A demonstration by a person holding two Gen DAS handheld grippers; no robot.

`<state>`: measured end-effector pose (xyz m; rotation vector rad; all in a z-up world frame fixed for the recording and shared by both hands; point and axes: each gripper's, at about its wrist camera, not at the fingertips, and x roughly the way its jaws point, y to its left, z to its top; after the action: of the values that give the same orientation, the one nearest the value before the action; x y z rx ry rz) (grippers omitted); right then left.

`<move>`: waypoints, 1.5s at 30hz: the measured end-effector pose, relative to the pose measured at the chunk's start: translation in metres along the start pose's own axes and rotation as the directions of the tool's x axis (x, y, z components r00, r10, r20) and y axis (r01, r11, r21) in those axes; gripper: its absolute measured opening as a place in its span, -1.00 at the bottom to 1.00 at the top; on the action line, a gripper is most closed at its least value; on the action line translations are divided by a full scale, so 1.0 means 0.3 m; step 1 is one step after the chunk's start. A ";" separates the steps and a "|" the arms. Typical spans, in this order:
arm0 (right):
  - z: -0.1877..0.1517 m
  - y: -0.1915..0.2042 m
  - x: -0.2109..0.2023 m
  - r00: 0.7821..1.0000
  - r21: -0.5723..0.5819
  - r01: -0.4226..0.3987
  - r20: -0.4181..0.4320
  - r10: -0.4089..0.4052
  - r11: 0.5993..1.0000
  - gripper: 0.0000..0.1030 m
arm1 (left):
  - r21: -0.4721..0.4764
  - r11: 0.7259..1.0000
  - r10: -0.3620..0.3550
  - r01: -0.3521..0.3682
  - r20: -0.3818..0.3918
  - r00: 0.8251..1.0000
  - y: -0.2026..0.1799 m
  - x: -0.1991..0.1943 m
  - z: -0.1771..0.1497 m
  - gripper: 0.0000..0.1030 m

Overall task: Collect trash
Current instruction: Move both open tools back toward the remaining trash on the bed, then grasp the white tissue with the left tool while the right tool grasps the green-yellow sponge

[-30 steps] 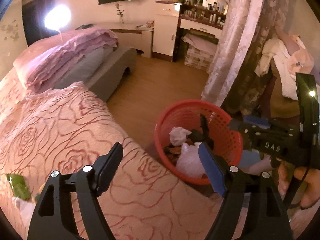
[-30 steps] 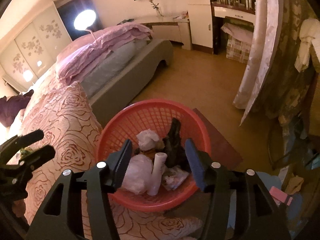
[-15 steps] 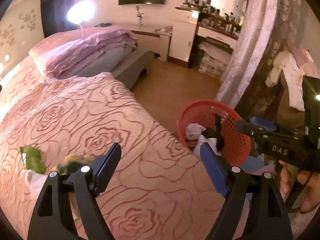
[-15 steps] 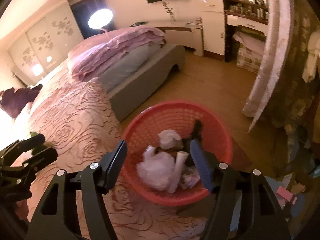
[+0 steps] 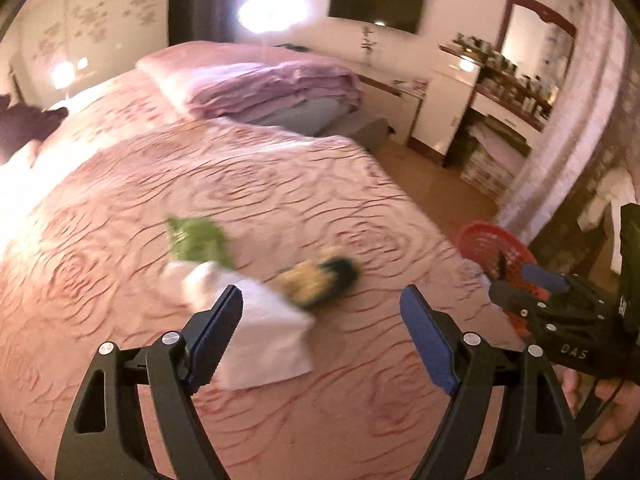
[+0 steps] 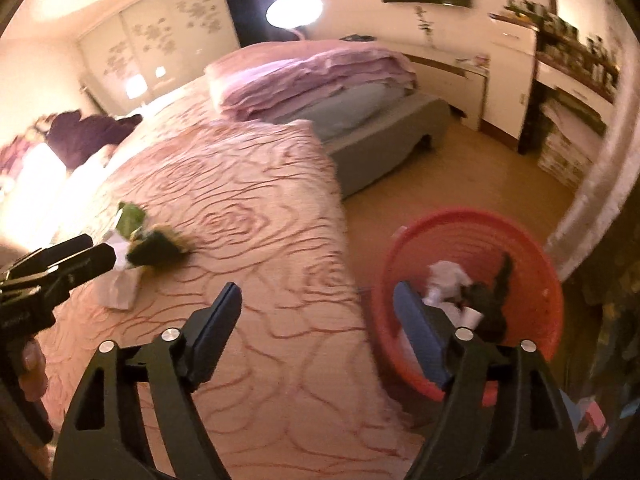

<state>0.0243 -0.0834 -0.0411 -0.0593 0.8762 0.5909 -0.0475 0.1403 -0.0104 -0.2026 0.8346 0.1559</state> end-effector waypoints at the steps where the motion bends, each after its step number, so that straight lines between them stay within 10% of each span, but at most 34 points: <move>1: 0.001 0.018 0.008 1.000 -0.014 -0.005 -0.007 0.005 1.000 0.53 | -0.017 1.000 0.013 -0.013 -0.003 1.000 0.028 -0.003 -0.009 0.51; 15: -0.049 0.175 0.095 0.994 -0.123 -0.037 -0.110 0.024 0.992 0.55 | -0.058 0.998 0.023 -0.026 -0.063 0.998 0.122 0.088 -0.072 0.48; 26: -0.090 0.215 0.124 0.990 -0.164 -0.027 -0.138 0.004 0.986 0.86 | -0.071 0.997 -0.010 0.006 -0.065 0.998 0.166 0.068 -0.111 -0.49; 45: -0.053 0.272 0.147 0.984 -0.219 -0.007 -0.175 -0.032 0.976 0.87 | -0.145 0.989 0.024 -0.018 0.039 0.999 0.300 -0.132 -0.136 -0.60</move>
<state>-0.0069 0.0011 -0.0688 -0.3216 0.9801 0.6764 -0.1224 0.2156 -0.0179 -0.3263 0.7860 0.2398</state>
